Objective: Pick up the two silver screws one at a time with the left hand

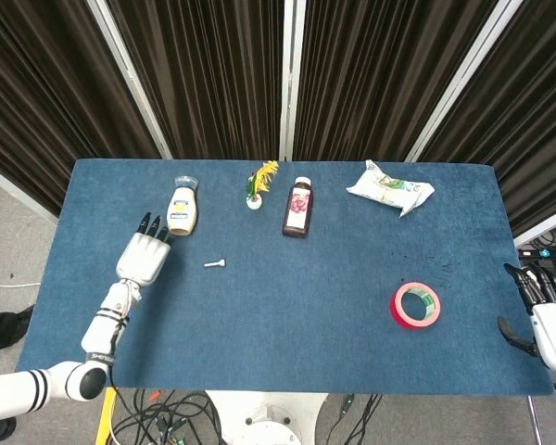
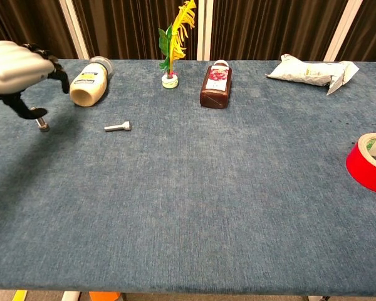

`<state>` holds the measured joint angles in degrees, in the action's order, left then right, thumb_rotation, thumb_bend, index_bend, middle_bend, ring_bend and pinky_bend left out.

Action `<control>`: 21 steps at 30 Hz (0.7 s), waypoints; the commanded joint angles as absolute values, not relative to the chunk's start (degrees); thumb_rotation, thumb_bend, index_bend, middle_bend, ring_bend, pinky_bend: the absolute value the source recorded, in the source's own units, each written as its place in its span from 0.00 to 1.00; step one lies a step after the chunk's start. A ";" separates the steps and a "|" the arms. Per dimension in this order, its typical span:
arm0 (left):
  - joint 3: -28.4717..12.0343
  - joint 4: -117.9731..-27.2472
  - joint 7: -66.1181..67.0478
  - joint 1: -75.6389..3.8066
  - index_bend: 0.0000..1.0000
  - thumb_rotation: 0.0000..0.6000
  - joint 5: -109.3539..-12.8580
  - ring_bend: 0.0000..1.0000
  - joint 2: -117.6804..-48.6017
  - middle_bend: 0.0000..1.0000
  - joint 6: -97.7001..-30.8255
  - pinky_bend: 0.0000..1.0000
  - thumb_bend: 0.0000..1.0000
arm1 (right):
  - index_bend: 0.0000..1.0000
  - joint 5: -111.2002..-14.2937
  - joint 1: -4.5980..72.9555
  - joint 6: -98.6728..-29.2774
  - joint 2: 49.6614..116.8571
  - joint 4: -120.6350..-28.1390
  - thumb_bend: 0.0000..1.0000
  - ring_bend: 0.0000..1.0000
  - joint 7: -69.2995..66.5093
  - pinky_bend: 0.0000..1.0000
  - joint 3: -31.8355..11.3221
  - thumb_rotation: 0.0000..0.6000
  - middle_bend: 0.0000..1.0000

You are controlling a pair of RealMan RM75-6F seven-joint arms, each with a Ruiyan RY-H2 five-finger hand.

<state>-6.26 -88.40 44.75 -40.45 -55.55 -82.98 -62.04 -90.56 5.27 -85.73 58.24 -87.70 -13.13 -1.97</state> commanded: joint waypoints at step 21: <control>-11.39 -75.56 34.23 -41.52 0.44 1.00 -54.00 0.16 -99.76 0.28 -61.33 0.14 0.29 | 0.06 -90.37 4.11 -86.74 57.55 -87.69 0.28 0.00 -13.92 0.04 -1.71 1.00 0.15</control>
